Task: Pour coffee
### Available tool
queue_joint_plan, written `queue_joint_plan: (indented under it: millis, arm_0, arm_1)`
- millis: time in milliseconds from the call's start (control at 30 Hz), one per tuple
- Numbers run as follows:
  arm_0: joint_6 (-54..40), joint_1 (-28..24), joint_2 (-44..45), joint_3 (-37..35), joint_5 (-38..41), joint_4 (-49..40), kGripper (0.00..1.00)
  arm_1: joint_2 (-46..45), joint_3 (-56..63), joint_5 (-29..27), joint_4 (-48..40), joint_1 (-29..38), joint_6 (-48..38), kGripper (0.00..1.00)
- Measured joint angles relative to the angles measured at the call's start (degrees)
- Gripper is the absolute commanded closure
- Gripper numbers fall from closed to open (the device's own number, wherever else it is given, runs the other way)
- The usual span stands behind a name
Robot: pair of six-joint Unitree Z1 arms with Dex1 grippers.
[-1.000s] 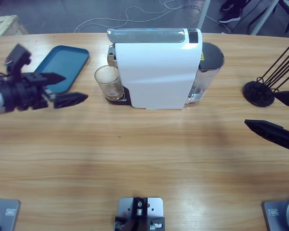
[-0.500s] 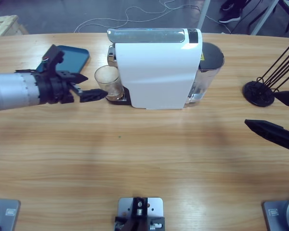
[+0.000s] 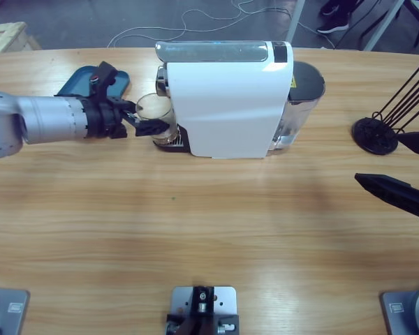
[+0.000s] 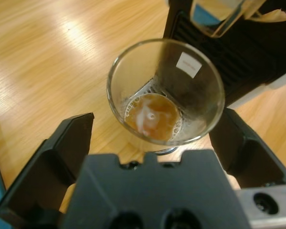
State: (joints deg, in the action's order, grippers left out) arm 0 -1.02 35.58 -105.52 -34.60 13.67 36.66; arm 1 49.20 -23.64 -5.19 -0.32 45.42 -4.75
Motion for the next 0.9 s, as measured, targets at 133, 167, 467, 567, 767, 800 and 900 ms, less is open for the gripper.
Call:
queue_joint_plan:
  millis: [133, 167, 467, 567, 767, 800, 900]
  arm_0:
    - [0.0, -0.1, -1.8, -0.6, 1.1, 0.8, 0.018]
    - [0.0, -0.1, -2.2, -1.0, 1.4, 1.0, 0.018]
    - [0.0, -0.2, -3.9, -2.8, 2.6, 1.5, 0.541]
    - [0.0, -0.2, -4.2, -3.2, 3.7, 1.5, 0.905]
    - [0.0, -0.4, -4.5, -3.3, 5.1, 2.2, 0.943]
    - [0.0, -0.4, -4.5, -3.3, 5.4, 2.2, 0.943]
    - [0.0, -0.4, -4.5, -3.3, 6.0, 2.2, 0.943]
  arm_1:
    - [0.0, 0.0, 0.0, 0.0, 0.0, 0.0, 0.000]
    - [0.0, 0.0, 0.0, 0.0, 0.0, 0.0, 0.000]
    - [0.0, 0.0, 0.0, 0.0, 0.0, 0.0, 0.000]
    - [0.0, 0.0, 0.0, 0.0, 0.0, 0.0, 0.000]
    - [0.0, 0.0, 0.0, 0.0, 0.0, 0.0, 0.000]
    - [0.0, 0.0, 0.0, 0.0, 0.0, 0.0, 0.000]
    - [0.0, 0.0, 0.0, 0.0, 0.0, 0.0, 0.000]
